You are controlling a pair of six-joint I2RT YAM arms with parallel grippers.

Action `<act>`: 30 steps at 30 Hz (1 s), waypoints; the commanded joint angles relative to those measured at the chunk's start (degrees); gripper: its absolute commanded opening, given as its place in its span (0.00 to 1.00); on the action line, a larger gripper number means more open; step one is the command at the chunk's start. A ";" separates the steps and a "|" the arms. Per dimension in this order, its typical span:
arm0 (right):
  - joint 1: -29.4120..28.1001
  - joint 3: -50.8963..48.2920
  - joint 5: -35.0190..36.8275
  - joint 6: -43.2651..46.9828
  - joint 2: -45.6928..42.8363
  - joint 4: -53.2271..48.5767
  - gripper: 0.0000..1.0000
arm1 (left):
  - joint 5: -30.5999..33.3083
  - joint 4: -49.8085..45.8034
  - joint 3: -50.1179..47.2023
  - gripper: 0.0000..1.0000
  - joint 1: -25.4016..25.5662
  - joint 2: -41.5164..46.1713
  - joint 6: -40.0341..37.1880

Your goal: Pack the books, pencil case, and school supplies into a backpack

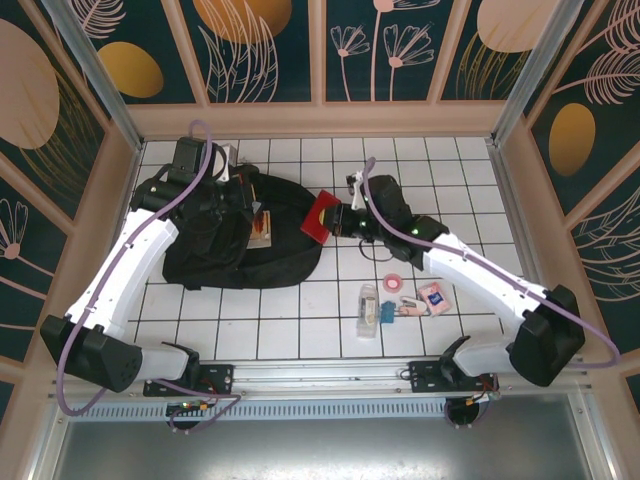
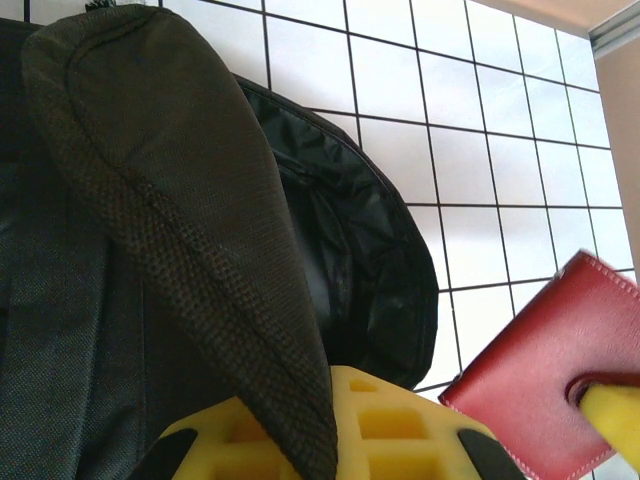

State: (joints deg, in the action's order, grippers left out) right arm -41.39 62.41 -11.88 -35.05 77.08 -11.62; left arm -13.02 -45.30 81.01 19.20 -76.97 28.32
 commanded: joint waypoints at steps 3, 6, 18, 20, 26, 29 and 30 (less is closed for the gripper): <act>0.69 7.36 -4.78 2.29 9.66 1.33 0.00 | -2.44 1.91 2.39 0.00 0.40 2.68 -2.39; 1.23 10.08 -8.35 1.52 15.60 5.33 0.00 | -1.93 2.37 2.53 0.00 0.41 3.57 -2.48; -2.46 27.03 -22.31 -14.08 41.76 24.71 0.00 | -5.88 5.79 2.87 0.00 0.42 2.93 -0.16; -3.37 33.37 -21.29 -14.53 46.57 20.91 0.00 | -5.93 6.41 3.23 0.00 0.40 2.89 0.15; -4.91 44.61 -21.77 -19.59 56.64 18.73 0.05 | -4.52 7.70 3.92 0.00 0.40 2.61 1.16; -5.36 47.82 -21.92 -20.21 58.94 17.34 0.27 | -3.65 8.30 4.19 0.00 0.44 2.37 1.57; -5.37 48.71 -21.26 -19.37 59.06 15.84 0.36 | -3.37 8.33 4.45 0.00 0.40 2.30 1.50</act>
State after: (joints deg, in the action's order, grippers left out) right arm -46.17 107.66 -32.58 -52.99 135.15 5.72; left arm -15.79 -43.44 82.17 19.20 -75.26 29.17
